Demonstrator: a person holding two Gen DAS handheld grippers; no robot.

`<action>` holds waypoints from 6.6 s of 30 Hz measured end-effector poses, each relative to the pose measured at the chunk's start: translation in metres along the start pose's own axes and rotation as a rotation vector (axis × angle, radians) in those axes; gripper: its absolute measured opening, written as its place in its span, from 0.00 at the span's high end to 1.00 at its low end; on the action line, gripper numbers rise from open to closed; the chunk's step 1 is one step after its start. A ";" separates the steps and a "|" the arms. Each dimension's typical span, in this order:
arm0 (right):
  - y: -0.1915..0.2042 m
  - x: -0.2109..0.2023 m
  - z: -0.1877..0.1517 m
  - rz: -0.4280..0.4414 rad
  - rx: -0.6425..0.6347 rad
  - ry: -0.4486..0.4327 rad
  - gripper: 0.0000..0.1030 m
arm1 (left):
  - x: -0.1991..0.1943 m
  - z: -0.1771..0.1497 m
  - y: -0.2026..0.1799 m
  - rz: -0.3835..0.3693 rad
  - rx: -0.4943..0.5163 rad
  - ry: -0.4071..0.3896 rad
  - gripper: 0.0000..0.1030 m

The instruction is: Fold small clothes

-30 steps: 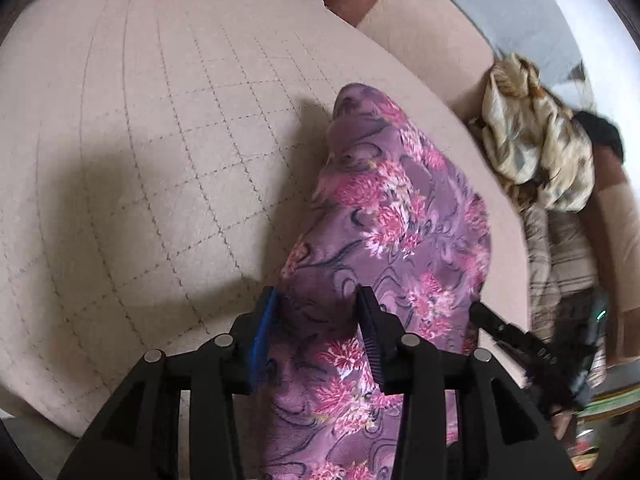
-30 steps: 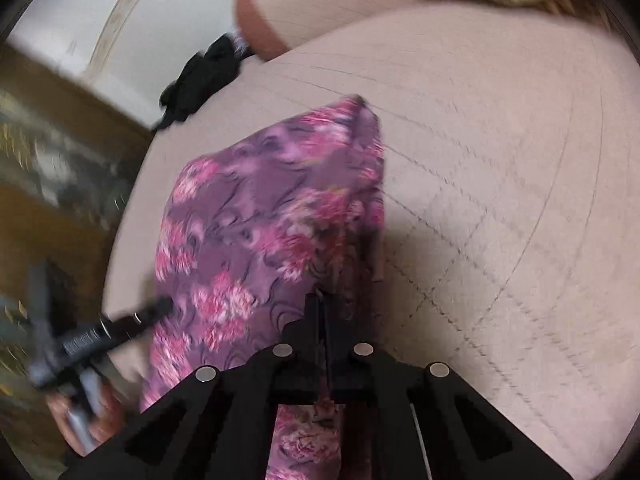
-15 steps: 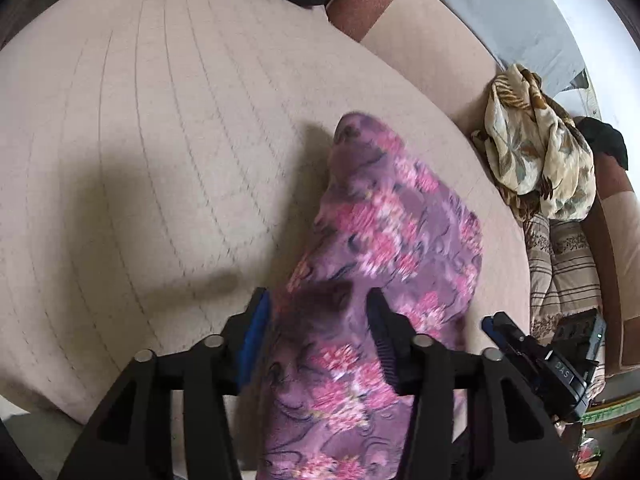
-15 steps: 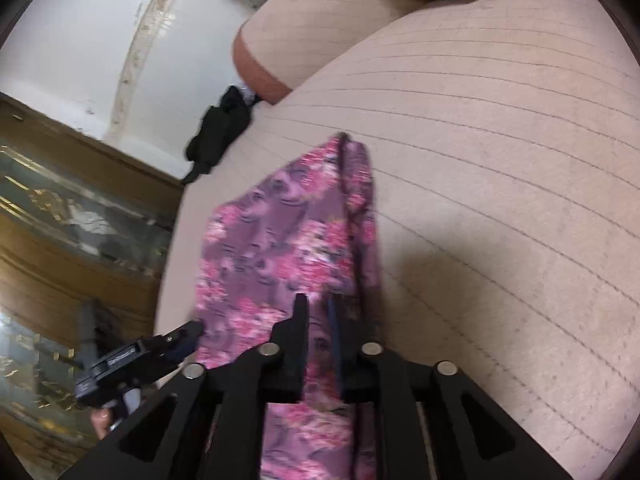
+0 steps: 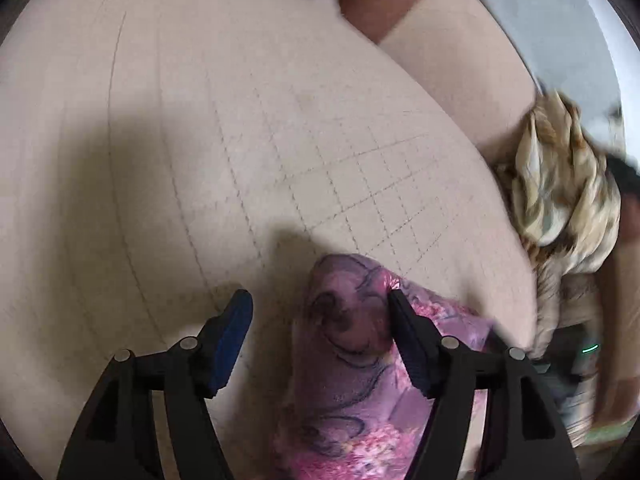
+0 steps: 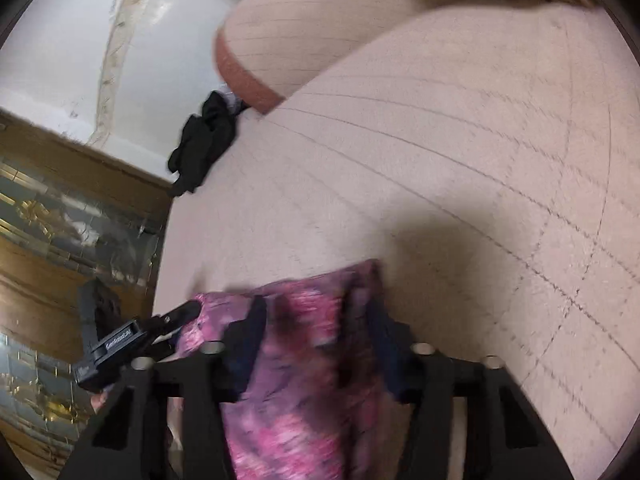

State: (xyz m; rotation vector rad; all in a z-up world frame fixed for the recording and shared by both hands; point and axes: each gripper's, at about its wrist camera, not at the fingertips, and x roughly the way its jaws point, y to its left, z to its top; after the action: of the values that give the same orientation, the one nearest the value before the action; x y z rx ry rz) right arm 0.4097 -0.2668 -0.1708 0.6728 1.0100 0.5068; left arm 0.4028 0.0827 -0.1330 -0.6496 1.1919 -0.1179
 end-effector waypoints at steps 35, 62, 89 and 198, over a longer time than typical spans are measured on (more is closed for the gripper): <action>0.021 -0.023 -0.045 -0.064 -0.104 0.012 0.90 | -0.034 -0.041 -0.001 0.030 0.081 -0.072 0.69; 0.022 -0.088 -0.225 -0.137 -0.140 0.082 0.36 | -0.086 -0.218 0.022 0.093 0.148 0.004 0.29; 0.034 -0.131 -0.269 -0.312 -0.190 -0.038 0.20 | -0.136 -0.280 -0.011 0.285 0.299 -0.194 0.33; 0.203 -0.301 -0.323 -0.442 -0.445 -0.320 0.12 | -0.321 -0.355 -0.127 0.471 0.491 -0.583 0.06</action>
State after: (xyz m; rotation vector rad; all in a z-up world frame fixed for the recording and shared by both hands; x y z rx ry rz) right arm -0.0289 -0.2384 0.0368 0.1152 0.6808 0.2110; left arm -0.0056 -0.0314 0.1229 0.0484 0.6797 0.1668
